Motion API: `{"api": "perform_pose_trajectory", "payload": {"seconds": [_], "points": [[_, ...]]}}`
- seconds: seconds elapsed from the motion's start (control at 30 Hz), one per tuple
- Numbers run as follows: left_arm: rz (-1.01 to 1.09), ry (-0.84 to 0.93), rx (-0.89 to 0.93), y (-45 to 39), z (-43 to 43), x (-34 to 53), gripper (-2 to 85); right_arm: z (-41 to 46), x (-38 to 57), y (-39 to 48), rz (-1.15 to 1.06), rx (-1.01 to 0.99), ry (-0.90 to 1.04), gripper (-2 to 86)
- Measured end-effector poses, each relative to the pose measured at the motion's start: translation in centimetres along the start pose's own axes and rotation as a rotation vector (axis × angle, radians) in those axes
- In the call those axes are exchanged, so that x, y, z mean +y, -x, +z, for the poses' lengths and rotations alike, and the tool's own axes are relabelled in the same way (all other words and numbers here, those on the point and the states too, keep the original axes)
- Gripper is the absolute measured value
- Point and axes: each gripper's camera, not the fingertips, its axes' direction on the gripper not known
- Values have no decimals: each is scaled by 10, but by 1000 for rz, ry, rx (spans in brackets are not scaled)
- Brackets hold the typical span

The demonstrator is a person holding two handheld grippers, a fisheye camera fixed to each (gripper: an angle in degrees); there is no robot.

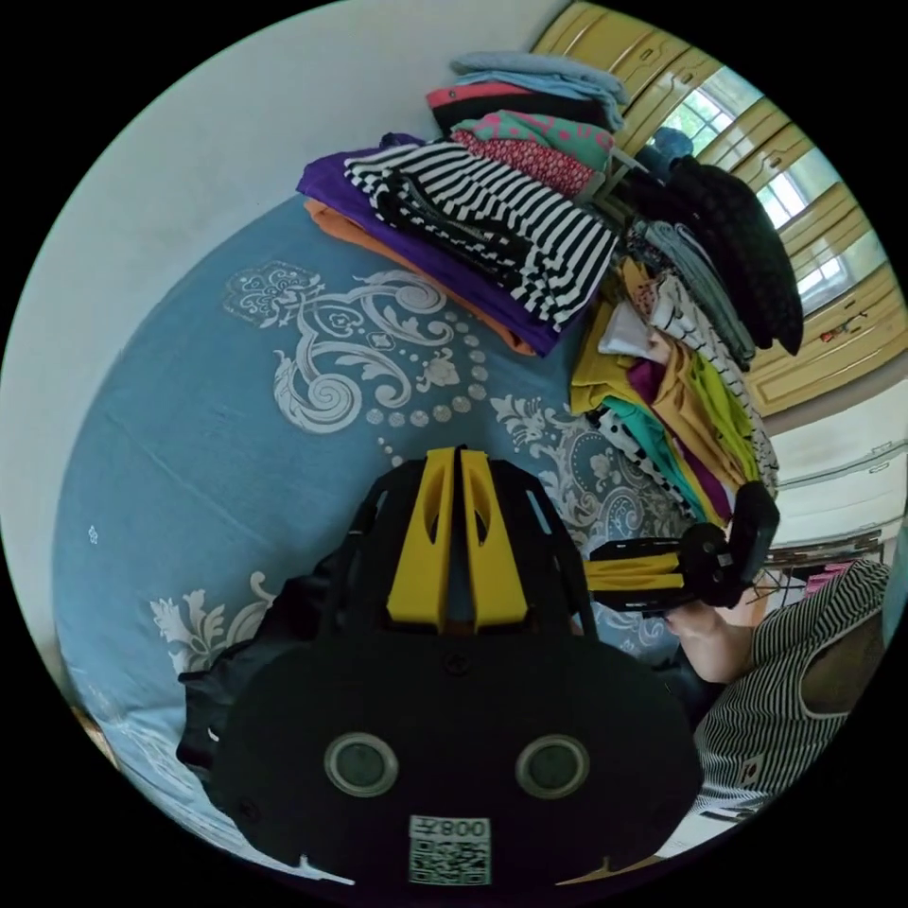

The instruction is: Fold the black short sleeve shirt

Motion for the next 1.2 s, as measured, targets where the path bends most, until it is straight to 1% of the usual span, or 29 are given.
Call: {"api": "perform_pose_trajectory", "payload": {"seconds": [0.17, 0.27, 0.43, 0.57, 0.63, 0.73, 0.83, 0.9, 0.97, 1.03, 1.07, 1.13, 1.2], "points": [[-56, -110, 98, 47, -15, 14, 13, 2, -8, -7, -13, -81, -45, 0], [-85, -171, 136, 77, -26, 27, 12, -4, -12, -11, -27, -155, -124, 0], [-134, -305, 213, 133, -51, 64, 12, -11, -20, -14, -87, -394, -233, -1], [-206, -404, 281, 176, -63, 101, 11, -1, -30, 1, -169, -471, -216, -1], [-275, -455, 300, 207, -66, 130, 11, 12, -36, 13, -216, -539, -168, -1], [-372, -514, 357, 247, -66, 168, 11, 30, -43, 26, -255, -555, -102, 0], [-480, -508, 337, 283, -64, 202, 12, 53, -51, 39, -279, -521, 21, 0], [-529, -507, 353, 301, -62, 220, 13, 59, -54, 42, -285, -515, 38, 1], [-553, -521, 357, 314, -64, 234, 13, 54, -58, 39, -275, -473, 3, 2], [-550, -529, 370, 328, -68, 245, 13, 42, -62, 21, -179, -377, -89, 7], [-547, -531, 371, 331, -69, 247, 13, 39, -62, 15, -148, -375, -117, 8], [-540, -536, 387, 344, -71, 254, 13, 33, -63, -7, -57, -458, -211, 20], [-536, -546, 401, 353, -73, 260, 13, 34, -66, -11, -40, -463, -214, 31]]}}
